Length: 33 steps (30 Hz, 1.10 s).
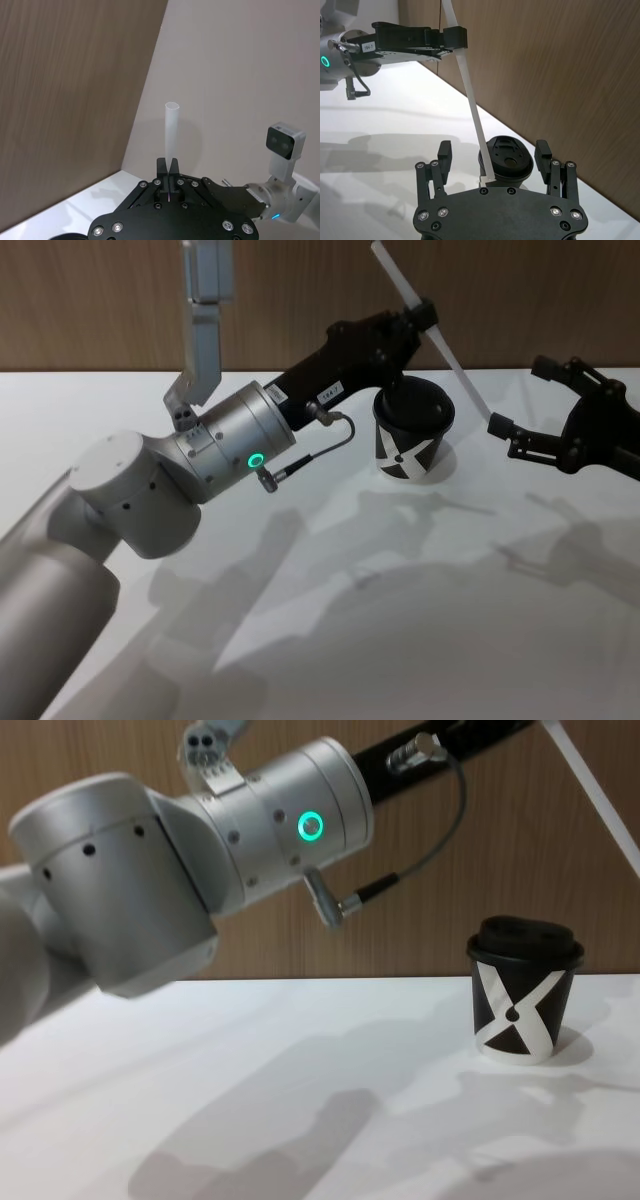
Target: Pick up the straw with one hand, pass it to the other hand, and insert it into the cup.
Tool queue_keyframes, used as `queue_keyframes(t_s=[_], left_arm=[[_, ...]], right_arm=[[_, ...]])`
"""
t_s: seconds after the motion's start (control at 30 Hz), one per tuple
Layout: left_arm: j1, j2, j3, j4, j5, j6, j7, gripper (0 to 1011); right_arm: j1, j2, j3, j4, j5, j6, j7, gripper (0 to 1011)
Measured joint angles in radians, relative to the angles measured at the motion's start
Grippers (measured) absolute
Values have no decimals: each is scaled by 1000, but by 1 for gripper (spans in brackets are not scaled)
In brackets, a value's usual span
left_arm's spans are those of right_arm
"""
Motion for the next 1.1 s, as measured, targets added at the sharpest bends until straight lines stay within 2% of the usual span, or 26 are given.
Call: queue_keyframes(t_s=[0.33,0.53,0.87,1.1], left_arm=[[-39,42,36,-53,115,-15,39,10],[-67,60,63,-72,207,-28,71,8],[-95,75,95,-83,333,-52,121,10],[-110,75,110,-76,389,-63,141,10]], right_arm=[[0,0,0,0,0,0,0,1001],[0,0,0,0,0,0,0,1001],[0,0,0,0,0,0,0,1001],[0,0,0,0,0,0,0,1001]])
